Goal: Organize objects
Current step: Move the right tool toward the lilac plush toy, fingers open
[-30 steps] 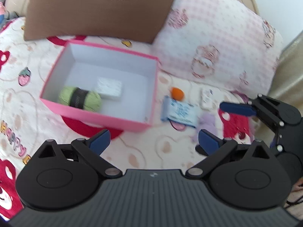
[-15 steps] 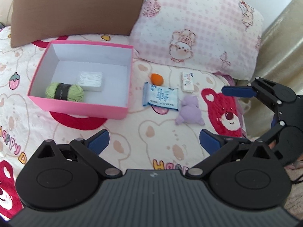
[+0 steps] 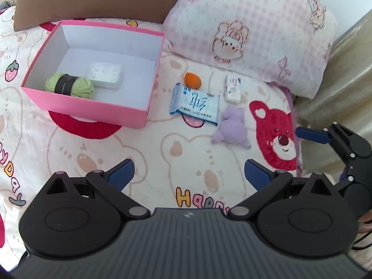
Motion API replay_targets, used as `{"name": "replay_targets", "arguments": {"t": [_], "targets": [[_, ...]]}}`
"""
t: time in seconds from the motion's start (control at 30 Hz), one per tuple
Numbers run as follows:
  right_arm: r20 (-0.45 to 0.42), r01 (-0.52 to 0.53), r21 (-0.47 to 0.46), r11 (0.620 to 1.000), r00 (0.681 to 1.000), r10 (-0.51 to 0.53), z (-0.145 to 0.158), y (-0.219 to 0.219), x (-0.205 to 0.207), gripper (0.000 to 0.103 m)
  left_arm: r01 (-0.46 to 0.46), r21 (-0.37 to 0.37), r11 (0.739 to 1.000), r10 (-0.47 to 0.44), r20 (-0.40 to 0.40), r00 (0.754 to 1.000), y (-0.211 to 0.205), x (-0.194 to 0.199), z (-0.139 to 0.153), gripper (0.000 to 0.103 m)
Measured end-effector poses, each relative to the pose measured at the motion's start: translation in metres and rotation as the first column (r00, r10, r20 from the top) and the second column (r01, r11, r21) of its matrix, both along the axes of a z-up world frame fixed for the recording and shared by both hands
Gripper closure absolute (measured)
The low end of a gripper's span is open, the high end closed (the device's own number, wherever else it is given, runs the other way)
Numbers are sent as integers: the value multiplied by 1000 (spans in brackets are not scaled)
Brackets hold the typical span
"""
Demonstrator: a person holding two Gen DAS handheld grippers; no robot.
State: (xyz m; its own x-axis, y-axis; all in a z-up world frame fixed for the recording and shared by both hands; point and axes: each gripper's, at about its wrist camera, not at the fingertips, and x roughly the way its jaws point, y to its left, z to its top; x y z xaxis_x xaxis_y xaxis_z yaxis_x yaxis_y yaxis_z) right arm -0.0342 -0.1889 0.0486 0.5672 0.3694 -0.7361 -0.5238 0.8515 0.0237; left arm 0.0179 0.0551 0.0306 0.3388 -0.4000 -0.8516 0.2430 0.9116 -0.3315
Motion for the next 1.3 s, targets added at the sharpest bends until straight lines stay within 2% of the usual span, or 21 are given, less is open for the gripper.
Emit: {"name": "replay_targets", "arguments": {"t": [0.17,0.27,0.4,0.67,0.83,0.9,1.03,1.17,1.3], "targets": [[-11,26,-4,1000,1000,-27,-20,-14,-4,7,18,22,1000,-18,-9,1000,-17,-5,-27,1],[26,31,-27,999,999,-30,-29,-19,-6,7,52,76,996,-52,5,999,-33,-4,-39,1],[49,75,-35,997,996,-74,-38,-28,0,7,78,103,992,-81,25,996,-48,-1,-47,1],[-90,195,71,978,978,-188,-51,-75,33,7,76,70,995,-76,9,997,-69,10,-63,1],[-247,281,256,925,944,-219,-58,-102,49,7,71,93,993,-75,41,996,-83,16,-73,1],[-264,298,277,913,938,-226,-61,-103,51,7,71,81,994,-74,38,997,-86,20,-78,1],[-223,305,220,927,940,-257,-66,-98,59,7,68,36,997,-69,25,997,-95,25,-87,1],[-132,304,142,942,949,-286,-68,-99,70,8,66,-13,998,-66,28,997,-109,32,-99,1],[-83,288,132,948,957,-279,-69,-108,82,8,42,-50,998,-42,20,999,-121,44,-116,2]]}}
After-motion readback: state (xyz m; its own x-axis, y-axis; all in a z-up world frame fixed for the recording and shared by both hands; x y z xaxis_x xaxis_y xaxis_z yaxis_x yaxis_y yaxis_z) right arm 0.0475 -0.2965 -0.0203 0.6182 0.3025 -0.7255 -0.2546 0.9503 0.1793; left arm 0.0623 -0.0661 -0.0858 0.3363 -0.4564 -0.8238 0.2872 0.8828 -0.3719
